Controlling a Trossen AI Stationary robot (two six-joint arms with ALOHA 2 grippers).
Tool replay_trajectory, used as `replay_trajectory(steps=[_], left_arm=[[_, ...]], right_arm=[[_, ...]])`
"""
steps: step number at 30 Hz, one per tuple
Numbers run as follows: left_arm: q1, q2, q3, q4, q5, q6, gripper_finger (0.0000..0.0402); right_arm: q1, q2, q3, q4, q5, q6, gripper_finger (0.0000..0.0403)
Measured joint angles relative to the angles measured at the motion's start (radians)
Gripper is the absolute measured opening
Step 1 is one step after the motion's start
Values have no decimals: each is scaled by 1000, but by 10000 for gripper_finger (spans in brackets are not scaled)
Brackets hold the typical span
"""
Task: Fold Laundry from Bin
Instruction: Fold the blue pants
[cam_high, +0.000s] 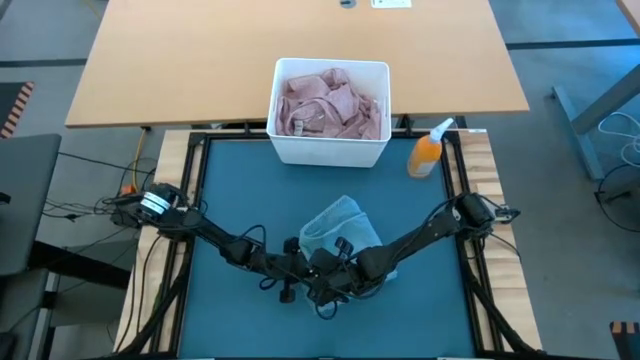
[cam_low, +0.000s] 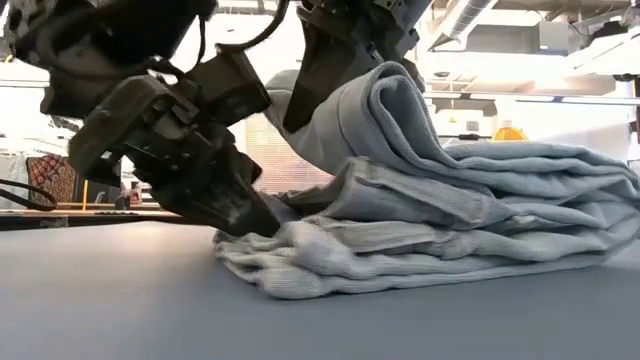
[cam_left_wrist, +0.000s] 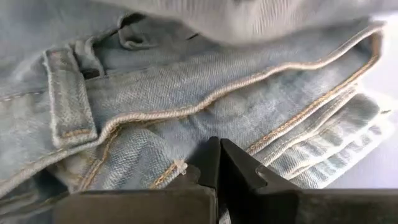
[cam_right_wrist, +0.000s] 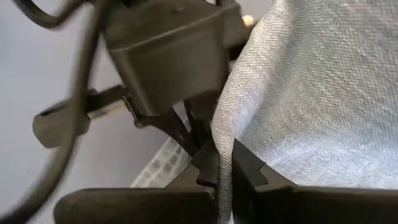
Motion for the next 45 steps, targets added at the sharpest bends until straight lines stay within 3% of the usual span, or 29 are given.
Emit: replay_trajectory(steps=[5, 14, 21, 31, 36, 45], left_arm=[[-23, -117, -3, -118, -88, 74, 0], [-101, -308, -7, -272, -63, 122, 0], [-140, -172, -75, -85, -141, 15, 0], [-92, 46, -74, 120, -49, -30, 0], [-70, 57, -73, 159, -10, -3, 0], [-75, 15, -78, 102, 5, 21, 0]], right_arm=[[-1, 3, 0, -3, 3, 8, 32], [-2, 3, -2, 4, 19, 8, 32], [0, 3, -2, 108, -2, -31, 31], [6, 3, -2, 163, -65, -17, 31], [13, 14, -1, 218, -87, -17, 31], [-11, 180, 3, 266, -167, 40, 31]])
